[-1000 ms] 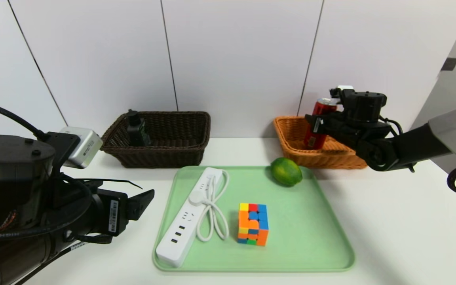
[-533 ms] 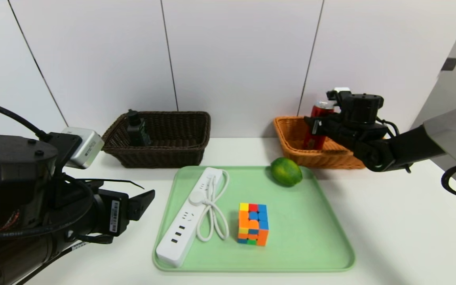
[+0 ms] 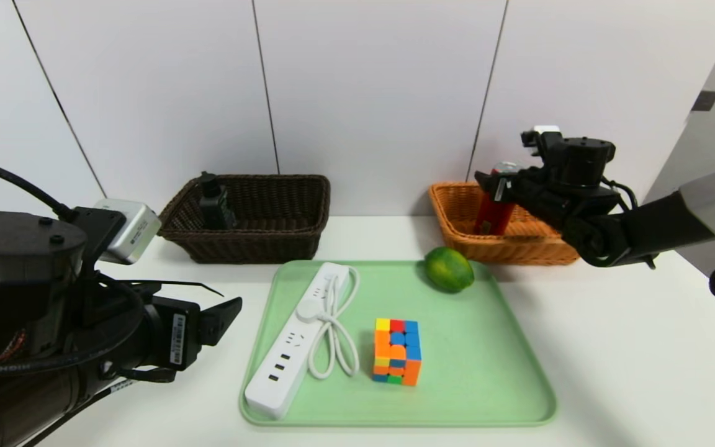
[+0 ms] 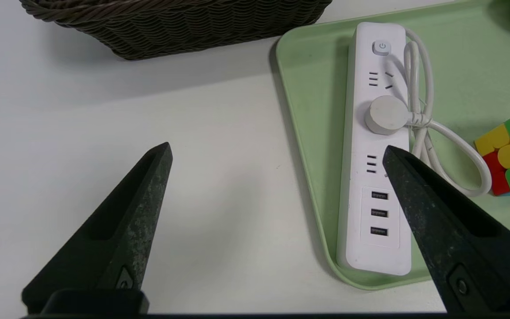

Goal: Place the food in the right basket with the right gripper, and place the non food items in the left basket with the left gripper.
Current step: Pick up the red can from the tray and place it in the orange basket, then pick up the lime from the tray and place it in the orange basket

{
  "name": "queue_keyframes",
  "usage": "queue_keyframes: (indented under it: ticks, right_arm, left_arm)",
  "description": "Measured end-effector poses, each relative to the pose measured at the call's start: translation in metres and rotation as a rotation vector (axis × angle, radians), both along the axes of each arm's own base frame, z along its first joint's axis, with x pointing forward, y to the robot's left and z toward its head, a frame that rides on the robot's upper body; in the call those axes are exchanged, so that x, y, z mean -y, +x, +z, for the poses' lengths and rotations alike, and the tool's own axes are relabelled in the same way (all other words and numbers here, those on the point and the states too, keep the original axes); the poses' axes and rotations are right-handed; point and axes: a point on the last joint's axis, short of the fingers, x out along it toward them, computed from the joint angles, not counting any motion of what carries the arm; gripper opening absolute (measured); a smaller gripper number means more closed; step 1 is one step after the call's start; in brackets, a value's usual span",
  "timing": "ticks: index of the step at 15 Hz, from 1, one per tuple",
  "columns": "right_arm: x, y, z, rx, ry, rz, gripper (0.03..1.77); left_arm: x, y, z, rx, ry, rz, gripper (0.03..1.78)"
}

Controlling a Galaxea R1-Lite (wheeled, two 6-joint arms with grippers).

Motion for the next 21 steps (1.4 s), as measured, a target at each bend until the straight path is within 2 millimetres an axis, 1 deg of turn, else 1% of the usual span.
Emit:
queue_keyframes:
  ticks: [2,8,11,13,15,17,19,21]
  right_arm:
    - [0.0,-0.01,0.016,0.002,-0.018,0.003,1.54]
    - [-0.004,-0.053,0.083,0.029,-0.052,0.042,1.63]
    - [-0.015,-0.081,0.122,-0.019,-0.045,0.057,1.66]
    - [-0.027,-0.103,0.149,-0.068,-0.01,0.055,1.67]
    - [-0.04,-0.126,0.171,-0.148,0.027,0.063,1.68]
    - [-0.05,-0.149,0.182,-0.264,0.054,0.072,1.68]
    - [-0.057,-0.166,0.178,-0.404,0.078,0.074,1.69]
    - [-0.059,-0.178,0.17,-0.532,0.075,0.081,1.69]
  left_arm:
    - [0.0,0.0,0.0,0.001,-0.002,0.002,1.69]
    - [-0.001,-0.001,0.0,0.003,-0.005,0.003,1.69]
    - [-0.002,-0.002,0.0,0.004,-0.006,0.003,1.69]
    - [-0.002,-0.003,0.001,0.006,-0.009,0.003,1.69]
    - [-0.002,-0.003,0.001,0.008,-0.01,0.003,1.69]
    - [-0.003,-0.004,0.002,0.01,-0.012,0.004,1.69]
    - [-0.004,-0.005,0.003,0.015,-0.016,0.004,1.69]
    - [-0.004,-0.005,0.003,0.017,-0.018,0.004,1.69]
